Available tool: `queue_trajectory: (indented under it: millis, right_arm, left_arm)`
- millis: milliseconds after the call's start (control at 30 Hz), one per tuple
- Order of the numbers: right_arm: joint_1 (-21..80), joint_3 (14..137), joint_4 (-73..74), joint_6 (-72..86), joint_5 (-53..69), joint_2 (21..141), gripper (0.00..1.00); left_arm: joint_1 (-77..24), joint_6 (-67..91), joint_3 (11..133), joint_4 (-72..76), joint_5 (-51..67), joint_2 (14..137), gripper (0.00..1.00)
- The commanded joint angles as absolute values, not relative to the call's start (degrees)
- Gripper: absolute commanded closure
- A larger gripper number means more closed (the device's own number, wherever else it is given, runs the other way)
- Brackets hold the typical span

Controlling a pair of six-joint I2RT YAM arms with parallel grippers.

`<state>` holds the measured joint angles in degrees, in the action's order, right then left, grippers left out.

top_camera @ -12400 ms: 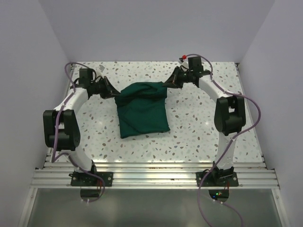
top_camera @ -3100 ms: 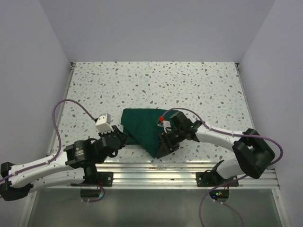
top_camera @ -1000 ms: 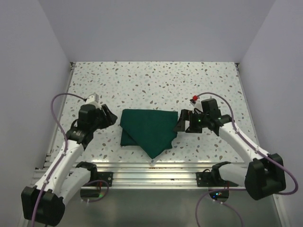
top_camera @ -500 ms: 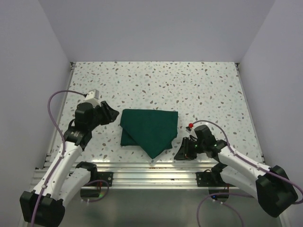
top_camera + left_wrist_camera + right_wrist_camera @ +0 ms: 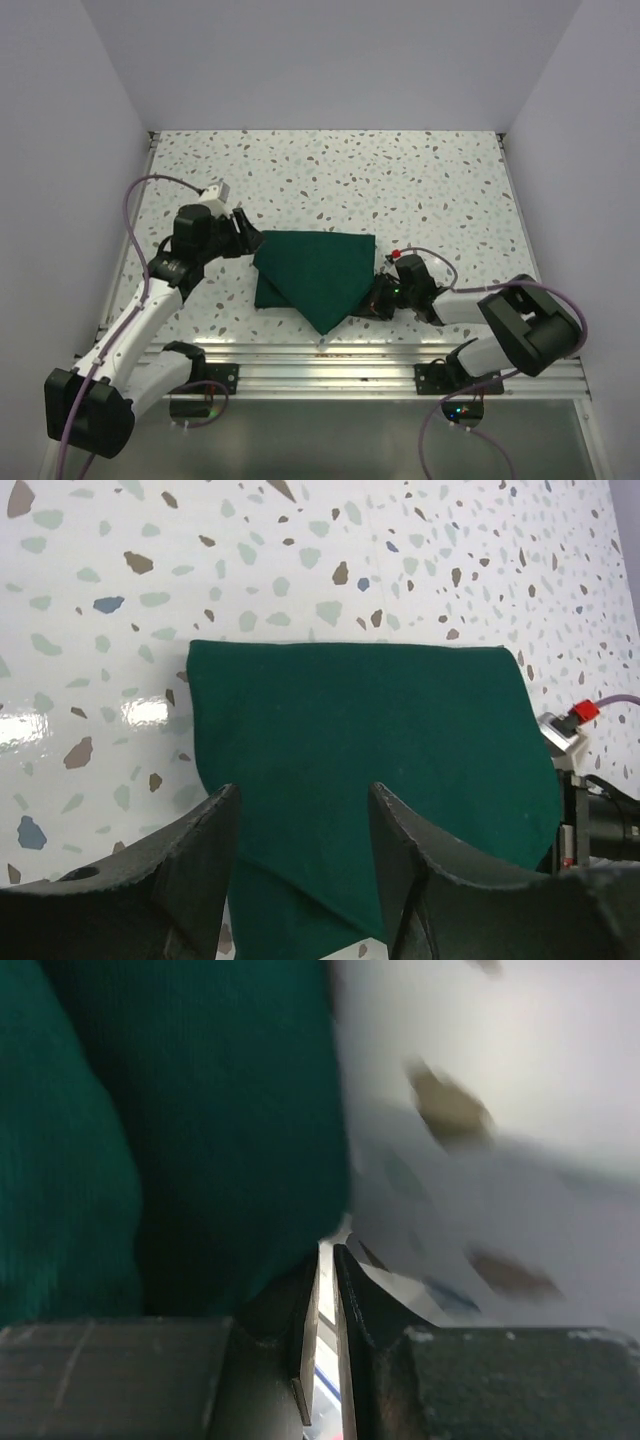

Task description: Prepare the surgical pack

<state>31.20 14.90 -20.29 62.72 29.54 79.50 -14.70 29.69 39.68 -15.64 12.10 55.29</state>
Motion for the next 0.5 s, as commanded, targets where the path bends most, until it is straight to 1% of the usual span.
queue_trajectory:
  millis: [0,67,200,233,267,300,333,367,400,467]
  right_arm:
    - [31.1,20.6,-31.5,65.3,29.4,83.7,0.85]
    - [30.3,25.1,-28.4,62.5,29.4,86.9,0.85]
    - [24.2,35.1,-24.6,58.8,32.2,93.2,0.84]
    - [23.0,37.1,-21.9,57.1,33.2,95.5,0.84]
    - [22.0,39.4,-20.0,55.7,34.0,97.3,0.81]
    - [20.4,45.2,-17.5,54.1,35.1,99.0,0.79]
    - [19.8,48.2,-12.2,50.8,36.5,100.6,0.77]
    - [19.3,51.2,-10.0,49.5,37.2,104.1,0.74]
    - [18.7,57.2,-7.8,48.1,37.9,105.8,0.69]
    - [18.0,62.1,-0.6,44.1,37.6,109.2,0.64]
  left_arm:
    - [-17.4,26.5,43.7,-15.1,9.8,55.4,0.42]
    - [-20.6,26.0,44.0,-15.4,7.0,55.5,0.41]
    - [-27.6,25.5,45.0,-16.5,0.4,57.1,0.37]
    - [-30.1,25.2,45.1,-16.8,0.2,57.5,0.36]
    - [-31.4,25.0,45.1,-17.0,-1.9,58.2,0.36]
    - [-32.6,24.4,45.2,-17.2,-4.2,58.5,0.35]
    - [-35.0,24.2,45.2,-17.3,-5.4,58.9,0.34]
    - [-36.0,23.8,45.3,-17.3,-6.4,59.5,0.34]
    - [-37.2,23.1,45.4,-17.2,-8.4,59.9,0.33]
    - [-40.1,22.1,46.3,-17.7,-10.9,61.5,0.32]
